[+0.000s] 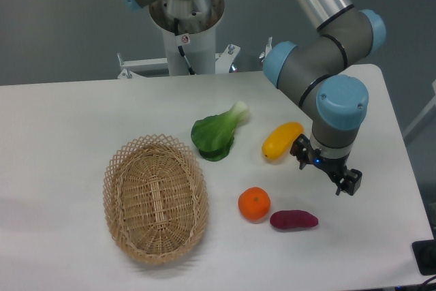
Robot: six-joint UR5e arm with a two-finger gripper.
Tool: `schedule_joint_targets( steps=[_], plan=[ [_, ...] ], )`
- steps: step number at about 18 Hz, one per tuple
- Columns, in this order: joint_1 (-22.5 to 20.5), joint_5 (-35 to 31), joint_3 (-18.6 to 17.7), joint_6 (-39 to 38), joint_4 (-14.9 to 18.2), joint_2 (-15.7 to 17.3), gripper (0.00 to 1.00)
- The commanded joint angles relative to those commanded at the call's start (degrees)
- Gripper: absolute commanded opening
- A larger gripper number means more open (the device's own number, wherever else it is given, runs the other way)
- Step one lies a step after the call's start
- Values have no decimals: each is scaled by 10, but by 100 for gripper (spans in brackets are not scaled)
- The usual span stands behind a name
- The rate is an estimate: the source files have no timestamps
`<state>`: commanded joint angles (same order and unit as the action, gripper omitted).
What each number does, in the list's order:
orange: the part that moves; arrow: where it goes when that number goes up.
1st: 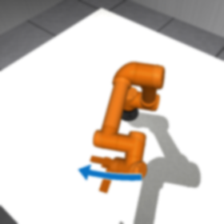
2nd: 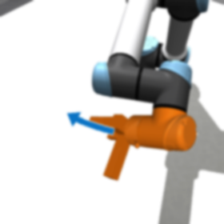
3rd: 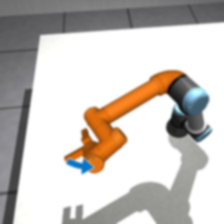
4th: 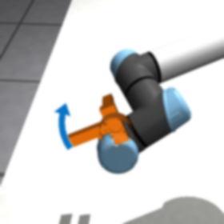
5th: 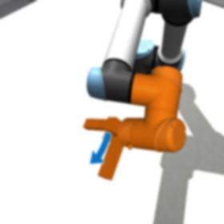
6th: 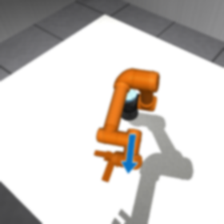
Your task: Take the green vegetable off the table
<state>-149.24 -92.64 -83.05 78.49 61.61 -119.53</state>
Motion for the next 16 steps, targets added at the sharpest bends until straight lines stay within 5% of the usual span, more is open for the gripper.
schedule_joint_targets(
  steps=[7,16],
  plan=[
    [2,1,-46,-2,-5,24,100],
    [18,0,-251,26,-63,135,100]
  ],
)
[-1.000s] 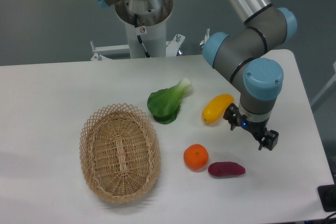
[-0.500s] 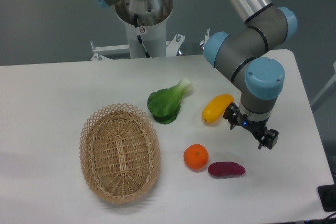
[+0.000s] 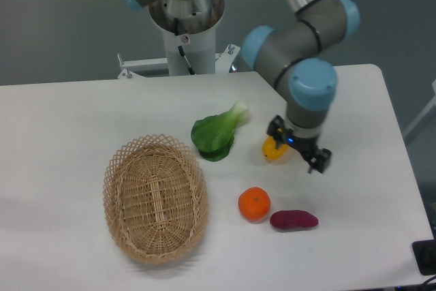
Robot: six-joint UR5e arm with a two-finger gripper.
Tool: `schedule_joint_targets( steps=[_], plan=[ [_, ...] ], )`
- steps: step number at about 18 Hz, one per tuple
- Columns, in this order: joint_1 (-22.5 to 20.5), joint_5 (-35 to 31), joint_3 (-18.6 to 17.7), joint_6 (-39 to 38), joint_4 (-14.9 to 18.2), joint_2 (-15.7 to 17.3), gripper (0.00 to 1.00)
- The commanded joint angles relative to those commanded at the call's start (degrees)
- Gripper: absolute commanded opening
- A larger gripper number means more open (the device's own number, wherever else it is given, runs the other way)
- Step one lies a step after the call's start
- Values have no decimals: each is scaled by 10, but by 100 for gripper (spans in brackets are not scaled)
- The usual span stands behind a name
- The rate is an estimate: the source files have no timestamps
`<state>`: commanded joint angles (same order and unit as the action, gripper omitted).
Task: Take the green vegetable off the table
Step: 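Move the gripper over the green bok choy and lower onto it, then close the gripper on the bok choy leaves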
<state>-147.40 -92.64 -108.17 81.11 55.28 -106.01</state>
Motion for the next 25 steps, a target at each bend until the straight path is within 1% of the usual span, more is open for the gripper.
schedule_joint_targets(
  steps=[2,5,8,13,17,25],
  plan=[
    [5,0,-26,4,-2,23,100],
    [17,-2,-62,9,-2,39,100],
    [30,-4,-82,12,-3,45,100],
    [33,-10,-118,8,-4,47,100],
    [35,-10,-133,5,-26,44,100],
    [38,-10,-141,2,-32,34,100]
  ],
)
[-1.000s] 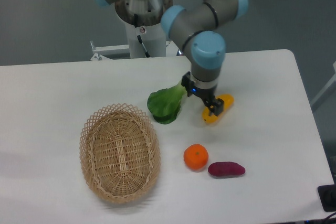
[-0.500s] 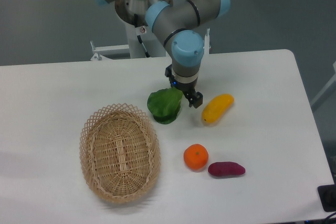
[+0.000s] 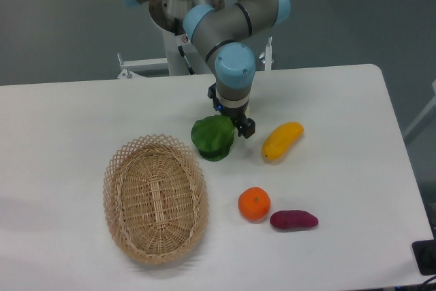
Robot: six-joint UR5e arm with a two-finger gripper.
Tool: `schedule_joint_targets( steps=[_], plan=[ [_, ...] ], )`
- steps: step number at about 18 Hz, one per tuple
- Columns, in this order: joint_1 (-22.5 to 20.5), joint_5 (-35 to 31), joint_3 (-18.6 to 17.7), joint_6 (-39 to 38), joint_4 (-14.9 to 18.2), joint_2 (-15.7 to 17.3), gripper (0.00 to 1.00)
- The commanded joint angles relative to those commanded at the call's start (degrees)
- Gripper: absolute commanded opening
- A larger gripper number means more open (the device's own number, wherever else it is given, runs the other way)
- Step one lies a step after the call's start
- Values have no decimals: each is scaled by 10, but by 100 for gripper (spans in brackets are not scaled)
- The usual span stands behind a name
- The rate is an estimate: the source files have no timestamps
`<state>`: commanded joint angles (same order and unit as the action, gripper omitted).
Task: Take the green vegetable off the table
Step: 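Close the gripper on the bok choy leaves, then lift the bok choy and carry it away from the basket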
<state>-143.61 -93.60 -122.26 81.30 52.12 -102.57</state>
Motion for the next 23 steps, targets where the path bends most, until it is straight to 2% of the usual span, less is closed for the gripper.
schedule_joint_targets(
  steps=[5,11,15,17,23],
  plan=[
    [3,0,-1,0,0,-6,100],
    [4,-1,-2,-7,-13,-12,71],
    [3,0,0,-20,-13,-11,39],
    [3,0,1,-20,-13,-11,30],
    [0,-1,13,-16,-8,-4,29]
  ],
)
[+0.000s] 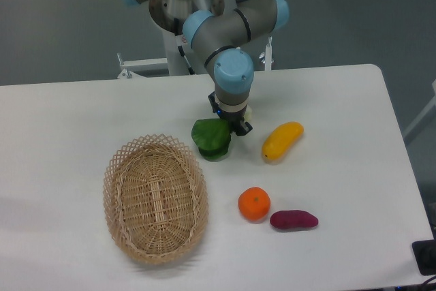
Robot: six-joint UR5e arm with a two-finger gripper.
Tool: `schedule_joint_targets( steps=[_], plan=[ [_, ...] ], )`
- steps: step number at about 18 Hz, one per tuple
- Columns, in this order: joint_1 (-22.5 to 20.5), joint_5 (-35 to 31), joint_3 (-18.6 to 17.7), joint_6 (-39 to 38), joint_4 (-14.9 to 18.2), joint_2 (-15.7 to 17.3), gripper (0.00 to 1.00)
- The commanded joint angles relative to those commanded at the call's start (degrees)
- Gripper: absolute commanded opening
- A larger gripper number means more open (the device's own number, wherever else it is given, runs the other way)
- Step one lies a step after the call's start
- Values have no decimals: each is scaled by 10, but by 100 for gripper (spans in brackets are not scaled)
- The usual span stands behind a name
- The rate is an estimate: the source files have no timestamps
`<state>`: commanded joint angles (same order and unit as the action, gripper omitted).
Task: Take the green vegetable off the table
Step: 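Lift the bok choy and carry it away from the basket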
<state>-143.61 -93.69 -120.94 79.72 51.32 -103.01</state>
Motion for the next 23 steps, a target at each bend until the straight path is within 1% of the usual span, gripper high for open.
schedule_joint_targets(
  steps=[2,4,9,12,15,18,23],
  plan=[
    [-1,0,18,1,15,3,29],
    [-3,1,39,2,43,6,29],
    [-6,1,111,2,104,6,30],
    [-14,2,145,2,109,4,30],
    [-22,9,179,2,108,-8,31],
    [-30,20,216,-3,106,-35,31],
    [-47,23,271,-4,106,-61,31]
  ],
)
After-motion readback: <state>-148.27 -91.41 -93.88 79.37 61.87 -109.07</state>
